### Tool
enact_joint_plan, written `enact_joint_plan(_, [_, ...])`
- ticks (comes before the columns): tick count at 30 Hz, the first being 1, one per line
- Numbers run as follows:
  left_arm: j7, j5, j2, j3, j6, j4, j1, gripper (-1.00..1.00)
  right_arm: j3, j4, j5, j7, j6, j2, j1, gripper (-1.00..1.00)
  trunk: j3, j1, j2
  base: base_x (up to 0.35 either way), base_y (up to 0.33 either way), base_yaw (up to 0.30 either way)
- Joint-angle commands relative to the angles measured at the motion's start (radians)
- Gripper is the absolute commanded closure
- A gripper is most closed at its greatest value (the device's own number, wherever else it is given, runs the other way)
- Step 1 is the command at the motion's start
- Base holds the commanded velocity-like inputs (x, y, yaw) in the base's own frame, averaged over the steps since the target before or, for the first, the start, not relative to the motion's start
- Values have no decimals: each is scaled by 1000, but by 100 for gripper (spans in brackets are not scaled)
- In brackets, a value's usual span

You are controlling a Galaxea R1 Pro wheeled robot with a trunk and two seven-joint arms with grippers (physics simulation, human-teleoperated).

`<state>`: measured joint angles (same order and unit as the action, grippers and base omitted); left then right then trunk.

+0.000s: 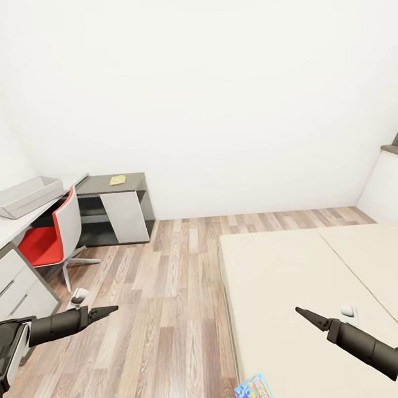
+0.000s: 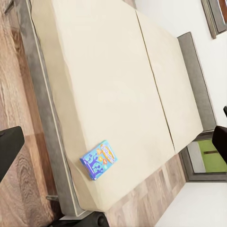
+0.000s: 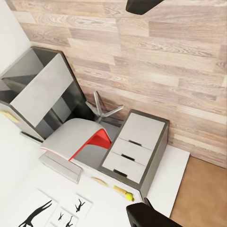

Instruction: Put all the toys in the child's room - the three board games (two on the bed and one on the table), the two jigsaw puzzles on the table, and the tennis ball on the table - inside the toy box on the table in the child's room.

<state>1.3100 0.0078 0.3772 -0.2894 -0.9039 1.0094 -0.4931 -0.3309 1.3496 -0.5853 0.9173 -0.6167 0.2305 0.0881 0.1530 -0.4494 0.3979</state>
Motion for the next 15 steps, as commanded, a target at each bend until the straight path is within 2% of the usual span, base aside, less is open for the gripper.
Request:
enact_joint_plan(1, [3,1,0,0,-10,0,-1,-100,-1,0,-6,1,-7,0,1,-100,2,-1,2,0,0,0])
enact_joint_plan(9, [3,1,0,0,-10,0,-1,-100,-2,0,-5,3,-6,1,1,-100,2,-1,2,0,0,-11])
enact_joint_plan(15, [3,0,0,0,-10,0,-1,-100,-1,0,-3,3,-6,1,1,-100,-3,-1,2,0,0,-145])
